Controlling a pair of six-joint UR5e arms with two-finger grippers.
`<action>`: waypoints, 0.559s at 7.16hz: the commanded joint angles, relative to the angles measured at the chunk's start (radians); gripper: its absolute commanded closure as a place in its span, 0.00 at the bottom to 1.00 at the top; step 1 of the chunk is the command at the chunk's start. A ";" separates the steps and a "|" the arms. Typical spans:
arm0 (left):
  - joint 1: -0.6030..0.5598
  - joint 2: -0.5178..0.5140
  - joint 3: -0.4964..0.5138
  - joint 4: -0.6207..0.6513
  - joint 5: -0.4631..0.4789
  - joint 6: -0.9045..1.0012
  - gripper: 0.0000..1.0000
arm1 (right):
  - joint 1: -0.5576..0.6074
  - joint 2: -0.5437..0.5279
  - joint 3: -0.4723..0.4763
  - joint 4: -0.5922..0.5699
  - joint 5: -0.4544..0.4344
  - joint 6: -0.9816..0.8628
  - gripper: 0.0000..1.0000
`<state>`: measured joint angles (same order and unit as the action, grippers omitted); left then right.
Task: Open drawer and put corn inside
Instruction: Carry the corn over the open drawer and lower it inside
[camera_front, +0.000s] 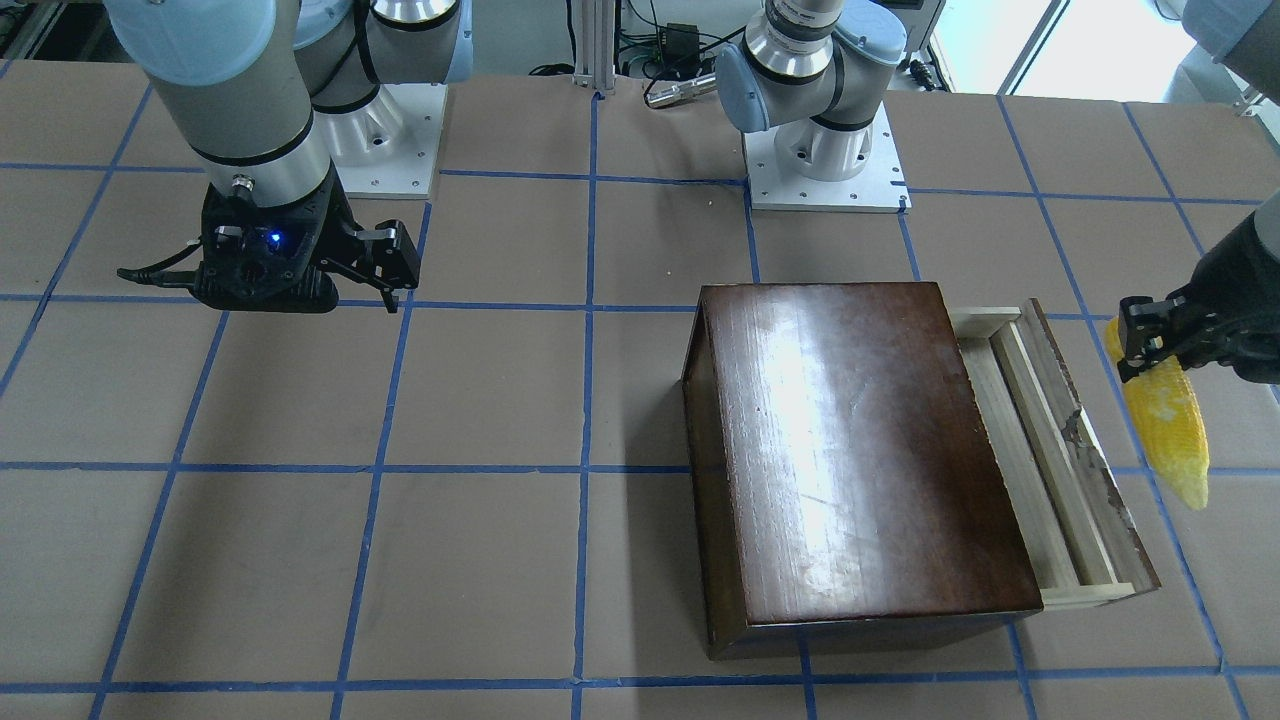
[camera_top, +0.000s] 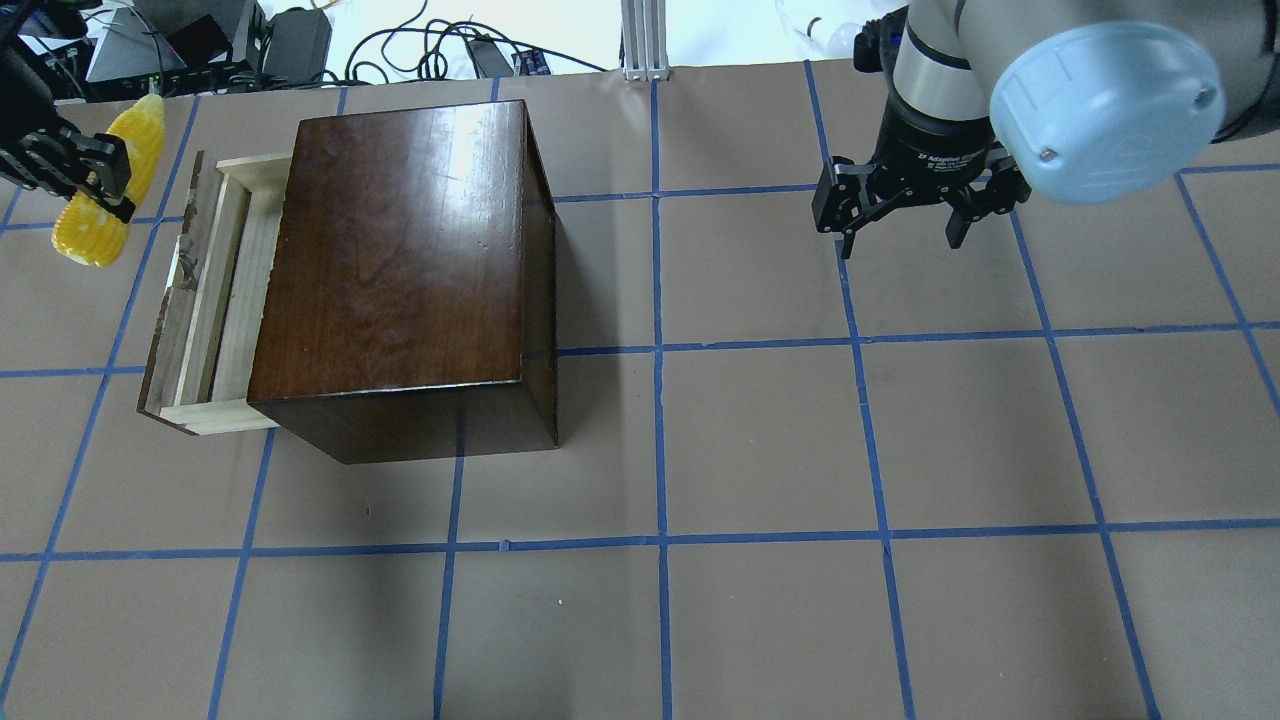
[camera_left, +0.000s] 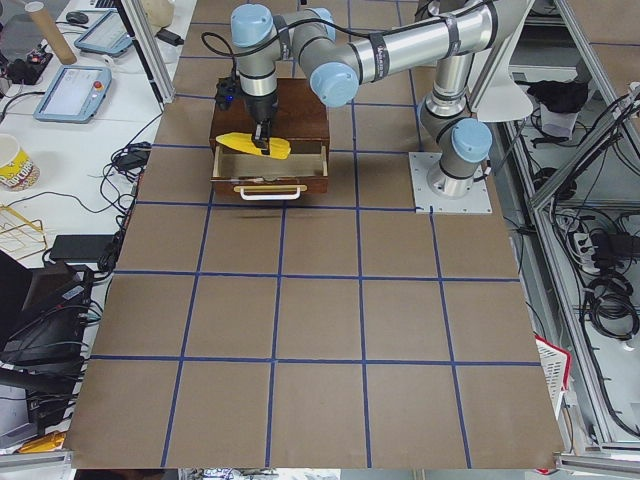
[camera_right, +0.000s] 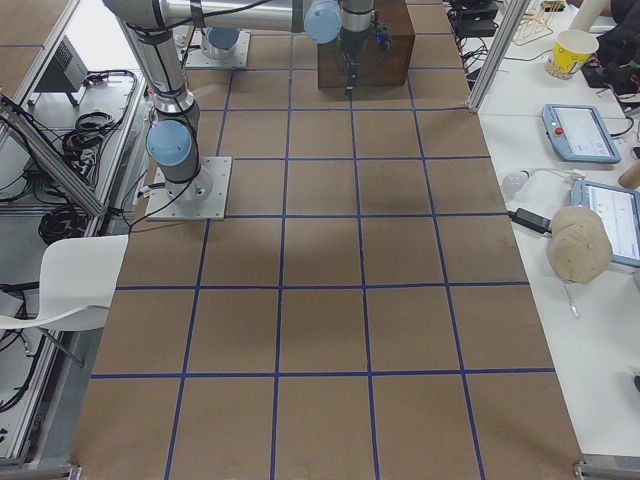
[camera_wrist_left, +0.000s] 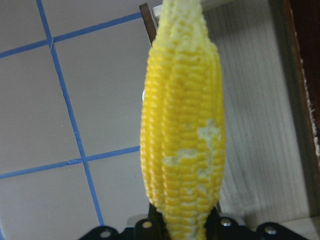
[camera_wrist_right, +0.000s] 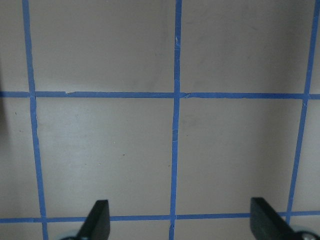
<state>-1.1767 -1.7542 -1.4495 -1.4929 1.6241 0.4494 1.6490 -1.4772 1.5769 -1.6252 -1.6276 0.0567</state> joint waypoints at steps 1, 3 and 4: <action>-0.012 -0.028 -0.008 -0.039 -0.041 -0.190 1.00 | 0.000 0.000 0.000 0.001 0.000 0.000 0.00; -0.015 -0.025 -0.089 -0.027 -0.046 -0.224 1.00 | 0.000 0.000 0.000 0.001 -0.002 0.000 0.00; -0.015 -0.028 -0.130 0.000 -0.046 -0.213 1.00 | 0.000 0.000 0.000 0.001 -0.002 0.000 0.00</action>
<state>-1.1915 -1.7803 -1.5291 -1.5161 1.5790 0.2345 1.6490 -1.4772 1.5769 -1.6246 -1.6289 0.0568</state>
